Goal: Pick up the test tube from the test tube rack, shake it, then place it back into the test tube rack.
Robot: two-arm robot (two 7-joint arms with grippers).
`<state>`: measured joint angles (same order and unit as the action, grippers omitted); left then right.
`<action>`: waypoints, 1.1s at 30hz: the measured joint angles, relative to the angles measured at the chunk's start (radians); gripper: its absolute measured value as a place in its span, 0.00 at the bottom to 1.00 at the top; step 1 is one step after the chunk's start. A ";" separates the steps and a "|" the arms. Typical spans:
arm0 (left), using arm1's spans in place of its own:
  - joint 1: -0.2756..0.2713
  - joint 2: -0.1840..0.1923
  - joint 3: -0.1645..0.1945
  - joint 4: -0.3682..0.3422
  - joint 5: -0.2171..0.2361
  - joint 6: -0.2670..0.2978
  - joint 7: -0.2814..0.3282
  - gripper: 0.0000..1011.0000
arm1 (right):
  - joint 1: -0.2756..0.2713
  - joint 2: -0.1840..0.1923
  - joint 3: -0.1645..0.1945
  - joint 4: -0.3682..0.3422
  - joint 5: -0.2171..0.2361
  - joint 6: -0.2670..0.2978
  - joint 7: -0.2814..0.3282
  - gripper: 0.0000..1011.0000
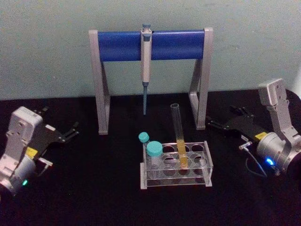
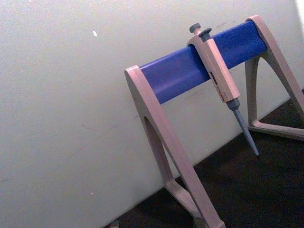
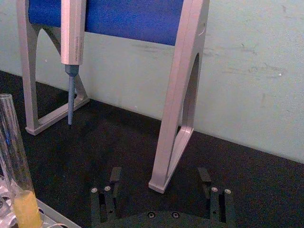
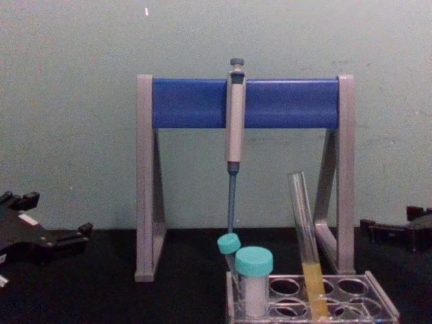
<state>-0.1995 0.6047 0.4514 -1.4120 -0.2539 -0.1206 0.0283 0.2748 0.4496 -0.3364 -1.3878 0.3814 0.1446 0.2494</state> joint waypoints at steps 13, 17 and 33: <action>0.000 0.000 0.000 0.000 0.000 0.000 0.000 0.99 | 0.000 0.000 0.000 0.000 0.000 0.000 0.000 0.99; 0.000 0.000 0.000 0.000 0.000 0.000 0.000 0.99 | 0.000 0.000 0.000 0.000 0.000 0.000 0.000 0.99; 0.000 0.000 0.000 0.000 0.000 0.000 0.000 0.99 | 0.000 0.000 0.000 0.000 0.000 0.000 0.000 0.99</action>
<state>-0.1995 0.6047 0.4514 -1.4120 -0.2539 -0.1206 0.0283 0.2747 0.4496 -0.3364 -1.3877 0.3814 0.1446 0.2493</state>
